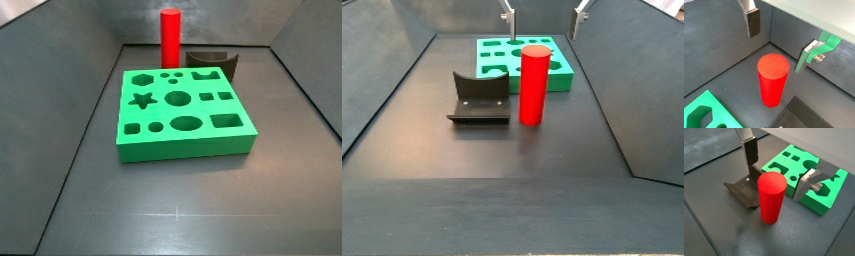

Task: Pick up the round object. Move up. Move to above the board. Insert the round object.
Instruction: Pick up the round object.

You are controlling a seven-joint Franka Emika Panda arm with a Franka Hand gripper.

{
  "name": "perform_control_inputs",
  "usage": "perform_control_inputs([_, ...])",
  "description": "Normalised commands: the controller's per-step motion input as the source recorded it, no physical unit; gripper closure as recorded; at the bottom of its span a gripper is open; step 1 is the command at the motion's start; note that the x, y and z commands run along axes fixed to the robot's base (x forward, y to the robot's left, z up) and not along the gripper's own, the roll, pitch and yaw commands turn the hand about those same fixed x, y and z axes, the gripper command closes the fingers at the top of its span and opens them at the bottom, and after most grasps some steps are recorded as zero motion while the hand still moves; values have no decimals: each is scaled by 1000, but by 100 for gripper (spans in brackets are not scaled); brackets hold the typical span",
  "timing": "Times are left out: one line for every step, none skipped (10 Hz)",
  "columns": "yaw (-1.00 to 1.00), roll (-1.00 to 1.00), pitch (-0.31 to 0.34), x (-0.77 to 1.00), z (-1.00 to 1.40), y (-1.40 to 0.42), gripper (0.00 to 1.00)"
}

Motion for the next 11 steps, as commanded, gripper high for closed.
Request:
perform_control_inputs([0,23,0,0,0,0,0])
perform_control_inputs([0,0,0,171,-91,-37,0])
perform_control_inputs([0,33,0,374,-377,-114,0])
perform_control_inputs([0,4,-36,174,-397,-91,0])
perform_control_inputs([0,0,-11,0,-206,-17,0])
perform_control_inputs([0,0,-7,0,-180,0,0])
perform_control_inputs([20,0,-49,-29,-280,0,0])
perform_control_inputs([89,0,-67,0,-474,-49,0])
perform_control_inputs([63,0,-121,20,-874,-131,0])
perform_control_inputs([23,0,-144,37,-929,-43,0])
perform_control_inputs([23,0,-83,46,-674,0,0])
